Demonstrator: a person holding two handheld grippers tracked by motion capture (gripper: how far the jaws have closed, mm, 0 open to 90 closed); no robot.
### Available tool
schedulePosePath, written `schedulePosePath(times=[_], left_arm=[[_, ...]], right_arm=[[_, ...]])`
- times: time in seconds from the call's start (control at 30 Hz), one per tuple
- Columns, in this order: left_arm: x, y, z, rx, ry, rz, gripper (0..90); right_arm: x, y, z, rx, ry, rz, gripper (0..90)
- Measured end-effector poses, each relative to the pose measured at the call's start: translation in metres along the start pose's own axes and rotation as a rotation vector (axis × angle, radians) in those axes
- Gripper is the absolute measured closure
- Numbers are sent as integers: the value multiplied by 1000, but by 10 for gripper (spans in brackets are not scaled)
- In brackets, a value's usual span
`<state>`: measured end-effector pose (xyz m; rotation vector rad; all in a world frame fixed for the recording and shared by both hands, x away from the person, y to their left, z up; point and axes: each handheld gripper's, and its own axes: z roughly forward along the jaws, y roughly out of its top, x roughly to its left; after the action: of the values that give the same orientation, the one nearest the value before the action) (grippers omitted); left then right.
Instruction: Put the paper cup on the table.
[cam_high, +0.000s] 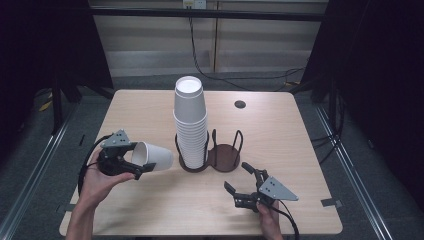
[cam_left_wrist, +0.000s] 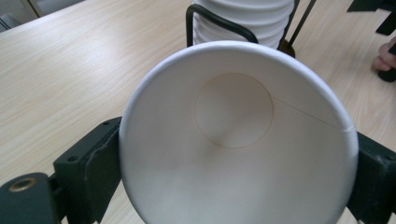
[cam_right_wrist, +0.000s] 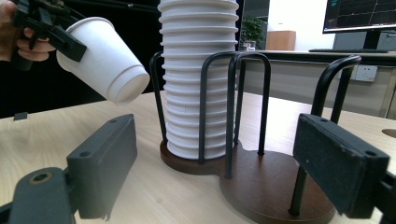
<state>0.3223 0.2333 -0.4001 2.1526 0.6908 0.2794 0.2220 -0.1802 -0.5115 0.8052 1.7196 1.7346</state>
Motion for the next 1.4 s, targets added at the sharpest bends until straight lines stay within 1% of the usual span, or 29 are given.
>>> schedulePosePath(times=[0.1, 0.23, 0.27, 0.3, 0.33, 0.37, 0.43, 0.5, 0.53, 0.57, 0.6, 0.63, 0.7, 0.73, 0.77, 0.8, 0.83, 0.87, 1.0, 1.03, 1.1, 1.13, 1.23, 1.27, 1.33, 1.37, 1.4], left_arm=[[3, 5, 1, 11, 1, -7, 86], [12, 12, 3, 45, 7, -21, 86], [15, 14, 4, 64, 14, -22, 86], [16, 15, 5, 63, 14, -29, 86], [18, 17, 6, 79, 17, -30, 86], [20, 18, 7, 89, 18, -25, 86], [23, 20, 9, 108, 47, -17, 86], [24, 22, 10, 117, 58, -2, 84], [25, 24, 10, 128, 56, -4, 84], [26, 26, 12, 134, 54, 7, 84], [27, 28, 13, 148, 54, 8, 84], [28, 30, 15, 157, 60, 10, 84], [30, 33, 19, 179, 53, 9, 84], [31, 35, 22, 200, 51, 17, 84], [31, 36, 25, 208, 50, 9, 84], [33, 37, 27, 228, 43, 9, 83], [34, 37, 29, 240, 47, 6, 82], [36, 38, 32, 256, 55, 11, 82], [41, 39, 36, 302, 39, 6, 79], [43, 40, 37, 314, 43, 16, 78], [45, 39, 38, 324, 45, 11, 77], [45, 38, 39, 333, 56, 5, 77], [47, 36, 44, 362, 60, 17, 75], [46, 35, 46, 368, 61, 10, 75], [47, 35, 51, 397, 57, 25, 74], [47, 34, 53, 410, 57, 19, 74], [48, 35, 56, 426, 67, 24, 73]], right_arm=[[0, 0, 0, 0, 0, 0, 132], [0, 0, 0, 0, 0, 0, 132], [0, 0, 0, 0, 0, 0, 131], [0, 0, 0, 0, 0, 0, 132], [0, 0, 0, 0, 0, 0, 132], [0, 0, 0, 0, 0, 0, 132], [0, 0, 0, 0, 0, 0, 132], [0, 0, 0, 0, 1, 0, 131], [0, 0, 0, 0, 2, 1, 131], [0, 0, 0, 0, 2, 1, 131], [0, 0, 0, 0, 2, 0, 132], [0, 0, 0, 0, 2, 0, 132], [0, 0, 0, 0, 3, 0, 132], [0, 0, 0, 0, 3, 1, 132], [0, 0, 0, 0, 3, 0, 132], [0, 0, 0, 0, 3, 1, 132], [0, 0, 0, 0, 3, 0, 132], [0, 0, 0, -1, 3, 0, 132], [0, 0, 0, 0, 3, 0, 132], [0, 0, 0, -1, 3, 0, 132], [0, 0, 0, -1, 3, 0, 132], [0, 0, 0, -1, 3, 0, 132], [0, 0, 0, -1, 3, 0, 132], [0, 0, 0, 0, 3, 1, 132], [0, 0, 0, -1, 3, 0, 132], [0, 0, 0, 0, 3, 0, 132], [0, 0, 0, 0, 3, 0, 132]])
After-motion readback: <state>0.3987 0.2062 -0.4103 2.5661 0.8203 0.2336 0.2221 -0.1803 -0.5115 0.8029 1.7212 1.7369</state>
